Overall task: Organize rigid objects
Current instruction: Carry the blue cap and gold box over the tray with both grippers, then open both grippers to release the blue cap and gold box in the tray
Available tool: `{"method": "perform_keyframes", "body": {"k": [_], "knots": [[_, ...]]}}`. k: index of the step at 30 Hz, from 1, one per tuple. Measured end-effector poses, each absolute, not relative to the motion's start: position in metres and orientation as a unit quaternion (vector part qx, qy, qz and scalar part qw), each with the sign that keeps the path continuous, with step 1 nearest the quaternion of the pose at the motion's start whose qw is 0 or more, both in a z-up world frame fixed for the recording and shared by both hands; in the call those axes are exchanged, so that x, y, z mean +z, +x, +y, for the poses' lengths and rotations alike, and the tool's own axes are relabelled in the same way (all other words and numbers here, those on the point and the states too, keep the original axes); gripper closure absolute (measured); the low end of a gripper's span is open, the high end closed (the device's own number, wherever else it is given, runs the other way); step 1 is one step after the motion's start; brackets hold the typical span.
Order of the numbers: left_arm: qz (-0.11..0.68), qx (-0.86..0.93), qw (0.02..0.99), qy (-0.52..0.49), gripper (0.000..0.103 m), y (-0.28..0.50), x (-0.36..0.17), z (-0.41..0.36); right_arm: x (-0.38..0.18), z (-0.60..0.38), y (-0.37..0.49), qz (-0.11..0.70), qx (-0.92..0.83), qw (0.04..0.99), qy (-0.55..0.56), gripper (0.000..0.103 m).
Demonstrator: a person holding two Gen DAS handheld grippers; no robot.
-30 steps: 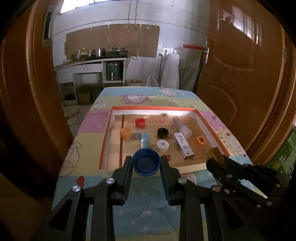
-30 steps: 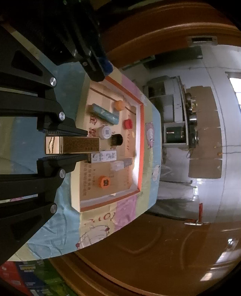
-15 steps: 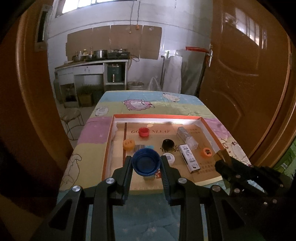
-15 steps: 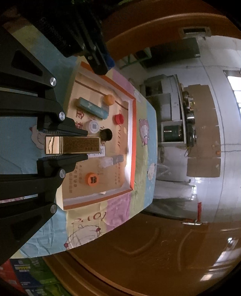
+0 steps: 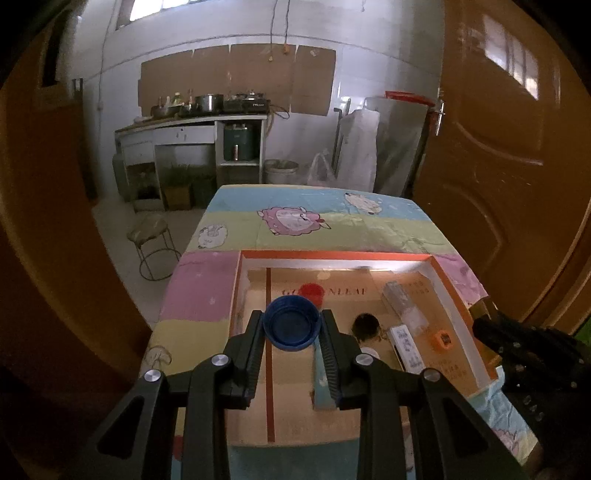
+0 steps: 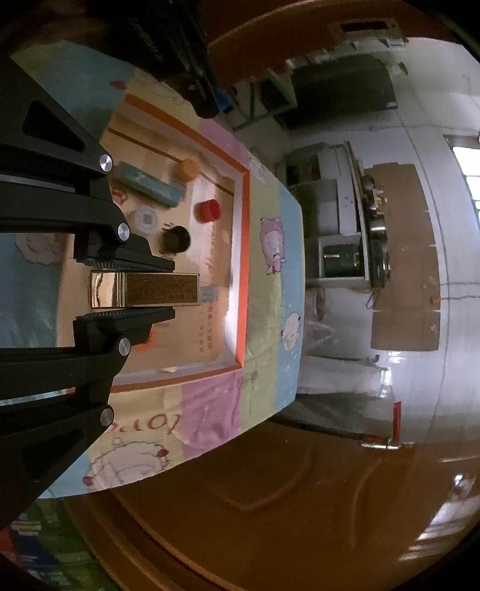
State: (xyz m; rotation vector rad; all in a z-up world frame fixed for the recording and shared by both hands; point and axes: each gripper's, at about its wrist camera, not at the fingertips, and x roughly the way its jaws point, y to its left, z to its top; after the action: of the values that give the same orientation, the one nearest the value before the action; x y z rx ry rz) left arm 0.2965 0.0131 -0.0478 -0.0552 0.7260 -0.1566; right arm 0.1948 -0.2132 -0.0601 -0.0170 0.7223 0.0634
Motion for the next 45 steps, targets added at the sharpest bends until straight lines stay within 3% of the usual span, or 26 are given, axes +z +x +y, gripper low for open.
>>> {"method": "perform_keyframes", "body": {"k": [23, 45], "knots": [[0.437, -0.149, 0.887, 0.001, 0.073, 0.402, -0.095, -0.061, -0.098, -0.252, 0.315, 0.425, 0.076, 0.901, -0.038, 0.085], [0.471, -0.148, 0.869, 0.027, 0.073, 0.439, -0.126, -0.085, -0.133, -0.254, 0.356, 0.465, 0.090, 0.880, -0.038, 0.085]]}}
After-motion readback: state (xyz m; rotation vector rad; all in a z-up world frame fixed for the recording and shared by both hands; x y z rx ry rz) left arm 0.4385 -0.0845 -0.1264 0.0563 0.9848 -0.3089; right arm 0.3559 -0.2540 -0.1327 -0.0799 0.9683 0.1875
